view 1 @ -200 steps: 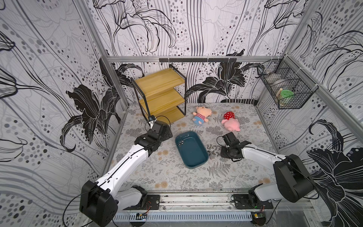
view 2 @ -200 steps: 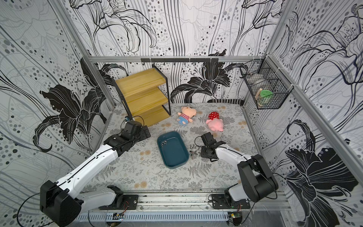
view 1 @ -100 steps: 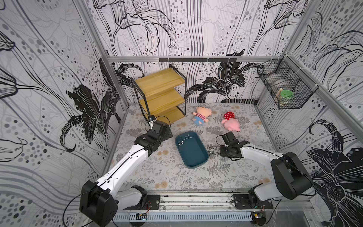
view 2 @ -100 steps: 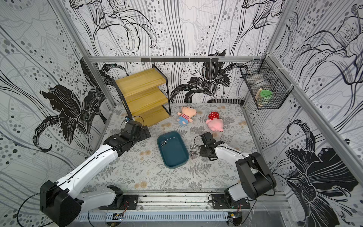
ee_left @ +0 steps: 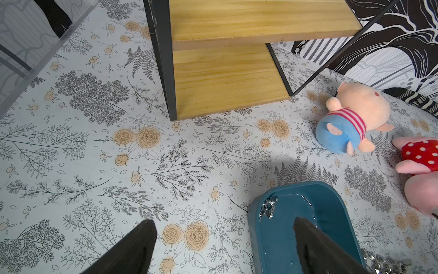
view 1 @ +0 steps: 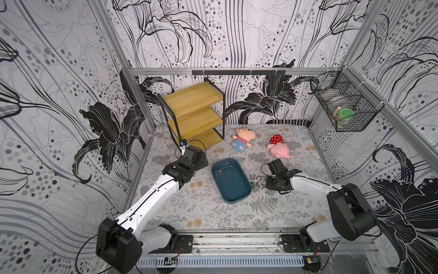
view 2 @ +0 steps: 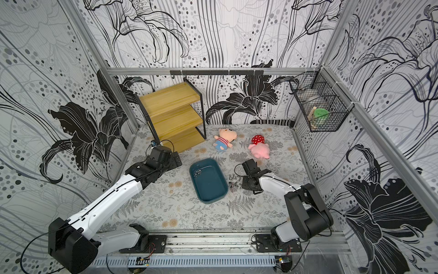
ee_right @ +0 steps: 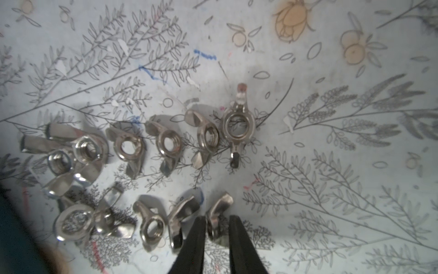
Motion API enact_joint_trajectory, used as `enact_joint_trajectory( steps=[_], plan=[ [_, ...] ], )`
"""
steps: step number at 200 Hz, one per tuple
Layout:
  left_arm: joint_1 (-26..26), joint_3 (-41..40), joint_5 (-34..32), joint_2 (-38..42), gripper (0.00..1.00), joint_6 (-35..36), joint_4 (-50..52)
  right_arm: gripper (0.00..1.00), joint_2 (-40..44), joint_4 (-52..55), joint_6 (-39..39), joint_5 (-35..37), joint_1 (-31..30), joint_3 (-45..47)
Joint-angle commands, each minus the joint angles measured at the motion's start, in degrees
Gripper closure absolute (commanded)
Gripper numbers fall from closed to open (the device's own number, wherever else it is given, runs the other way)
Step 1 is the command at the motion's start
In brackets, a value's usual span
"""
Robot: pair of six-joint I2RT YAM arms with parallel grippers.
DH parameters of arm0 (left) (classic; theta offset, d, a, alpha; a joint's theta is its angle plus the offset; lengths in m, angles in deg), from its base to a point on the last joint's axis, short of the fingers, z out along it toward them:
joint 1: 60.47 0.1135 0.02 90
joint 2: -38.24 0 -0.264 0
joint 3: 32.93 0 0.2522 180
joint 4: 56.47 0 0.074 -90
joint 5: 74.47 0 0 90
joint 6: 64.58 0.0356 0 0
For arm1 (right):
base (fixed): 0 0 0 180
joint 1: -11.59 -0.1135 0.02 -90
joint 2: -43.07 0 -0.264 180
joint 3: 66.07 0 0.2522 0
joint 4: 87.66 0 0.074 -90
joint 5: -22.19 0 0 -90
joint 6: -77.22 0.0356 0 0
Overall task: Take out the wing nut from the storage box
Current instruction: Place the wing nut at the center of the board, then pick up the wing nut from the storage box.
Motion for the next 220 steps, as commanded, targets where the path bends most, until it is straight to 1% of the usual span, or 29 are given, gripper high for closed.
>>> enact_joint_trajectory(
  steps=[1,36,71,91,107,149,180,200,220],
  plan=[
    [-0.17,2.00,-0.71,0.50,0.05,-0.04,-0.86,0.76,2.41,2.95,-1.28,1.47,0.25,-2.75],
    [-0.13,2.60,-0.32,-0.05,0.05,-0.13,-0.91,0.75,3.89,4.39,-2.52,0.32,0.26,-5.81],
    [-0.15,2.98,-0.22,-0.48,0.05,-0.09,-0.90,0.73,5.97,4.49,-3.74,-4.09,-0.07,-8.91],
    [-0.36,3.22,-0.14,-0.88,0.05,-0.18,-0.90,0.73,5.54,5.87,-4.28,-3.85,-2.11,-11.97],
    [-0.54,3.41,-0.22,-1.10,0.05,-0.14,-0.90,0.73,4.55,6.78,-4.55,-3.09,-4.91,-14.80],
    [-0.89,3.41,-0.40,-1.20,0.05,-0.32,-0.81,0.72,-1.14,7.82,-4.30,-1.50,-13.41,-22.82],
    [-1.16,2.99,-0.49,-1.17,0.05,-0.53,-0.82,0.72,-6.99,6.36,-3.78,-2.32,-19.25,-28.23],
    [-1.17,2.89,-0.58,-1.11,0.05,-0.52,-0.90,0.72,-11.07,4.92,-3.29,-2.76,-21.63,-31.08],
    [-1.23,2.82,-0.62,-1.14,0.05,-0.53,-0.90,0.72,-15.69,2.78,-2.67,-3.12,-22.76,-33.38]
  ],
)
